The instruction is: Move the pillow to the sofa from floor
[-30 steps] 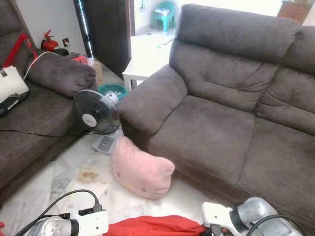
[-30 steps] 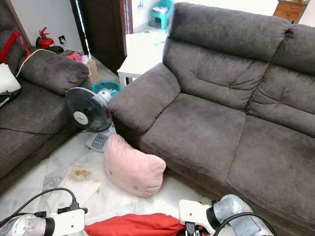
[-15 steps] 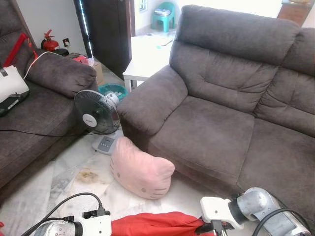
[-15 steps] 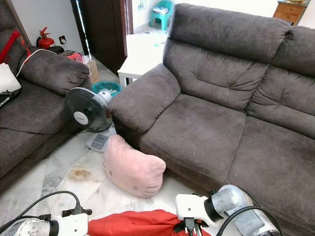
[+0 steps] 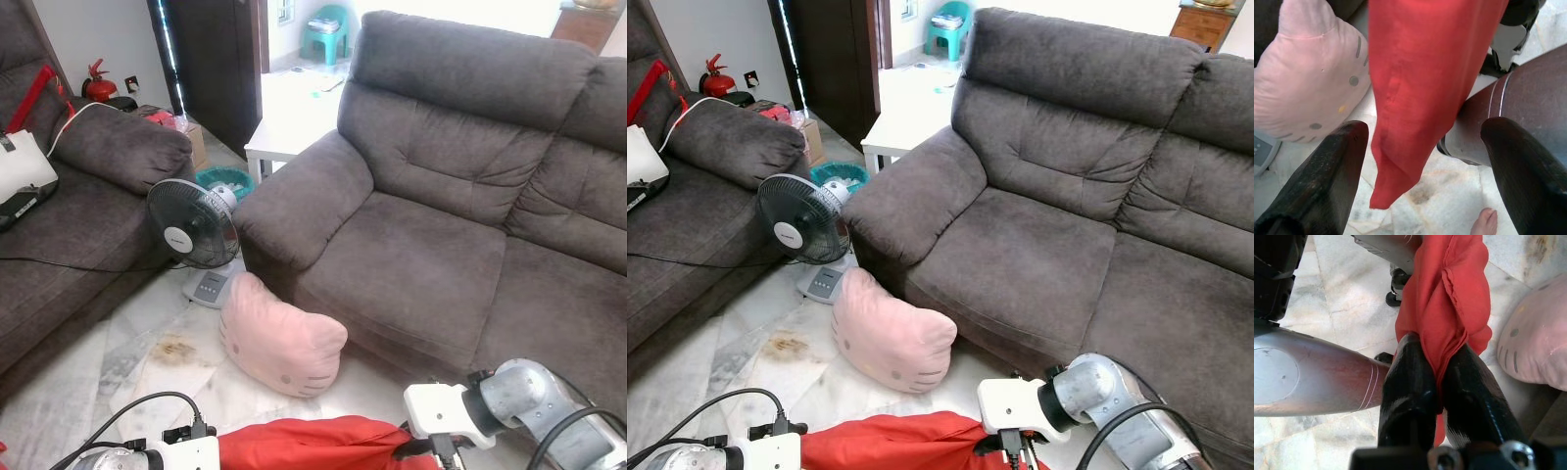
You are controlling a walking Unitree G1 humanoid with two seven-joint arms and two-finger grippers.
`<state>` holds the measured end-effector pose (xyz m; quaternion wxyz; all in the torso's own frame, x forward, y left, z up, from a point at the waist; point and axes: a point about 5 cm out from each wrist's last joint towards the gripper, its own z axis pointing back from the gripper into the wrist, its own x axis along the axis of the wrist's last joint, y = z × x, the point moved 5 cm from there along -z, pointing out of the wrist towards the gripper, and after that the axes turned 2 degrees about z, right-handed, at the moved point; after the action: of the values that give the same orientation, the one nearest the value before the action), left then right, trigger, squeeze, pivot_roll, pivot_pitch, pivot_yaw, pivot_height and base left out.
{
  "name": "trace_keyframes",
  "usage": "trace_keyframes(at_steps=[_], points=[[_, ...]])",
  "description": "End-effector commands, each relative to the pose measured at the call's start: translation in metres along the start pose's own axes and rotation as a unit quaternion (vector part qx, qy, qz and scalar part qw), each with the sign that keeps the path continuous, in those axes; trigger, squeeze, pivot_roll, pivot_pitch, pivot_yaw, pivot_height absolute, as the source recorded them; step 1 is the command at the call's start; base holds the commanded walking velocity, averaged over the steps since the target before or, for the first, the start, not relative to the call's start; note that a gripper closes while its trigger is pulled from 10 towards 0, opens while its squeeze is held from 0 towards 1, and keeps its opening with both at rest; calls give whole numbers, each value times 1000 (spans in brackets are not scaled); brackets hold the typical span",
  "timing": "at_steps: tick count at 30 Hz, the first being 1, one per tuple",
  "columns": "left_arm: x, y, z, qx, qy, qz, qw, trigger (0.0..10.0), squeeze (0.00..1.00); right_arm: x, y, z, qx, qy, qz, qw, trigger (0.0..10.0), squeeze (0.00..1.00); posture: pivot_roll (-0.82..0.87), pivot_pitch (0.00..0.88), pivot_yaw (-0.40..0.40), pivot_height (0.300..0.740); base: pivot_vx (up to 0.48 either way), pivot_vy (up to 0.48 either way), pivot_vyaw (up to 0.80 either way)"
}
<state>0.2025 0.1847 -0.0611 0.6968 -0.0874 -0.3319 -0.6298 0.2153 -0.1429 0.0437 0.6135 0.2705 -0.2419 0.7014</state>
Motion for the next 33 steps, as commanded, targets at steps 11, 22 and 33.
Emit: trace_keyframes(at_steps=[11, 22, 33], points=[[-6, 0, -5, 8, 12, -20, 1000, 10000, 0, 27, -11, 24, -31, -19, 45, 998, 10000, 0, 114, 0, -88, 740, 0, 0, 0], [-5, 24, -9, 72, 18, -40, 996, 10000, 0, 30, -9, 29, -32, -18, 47, 998, 10000, 0, 109, 0, -98, 740, 0, 0, 0], [6, 20, -19, 40, -13, -5, 999, 10000, 0, 32, -8, 32, -32, -16, 48, 998, 10000, 0, 93, 0, -107, 740, 0, 0, 0]])
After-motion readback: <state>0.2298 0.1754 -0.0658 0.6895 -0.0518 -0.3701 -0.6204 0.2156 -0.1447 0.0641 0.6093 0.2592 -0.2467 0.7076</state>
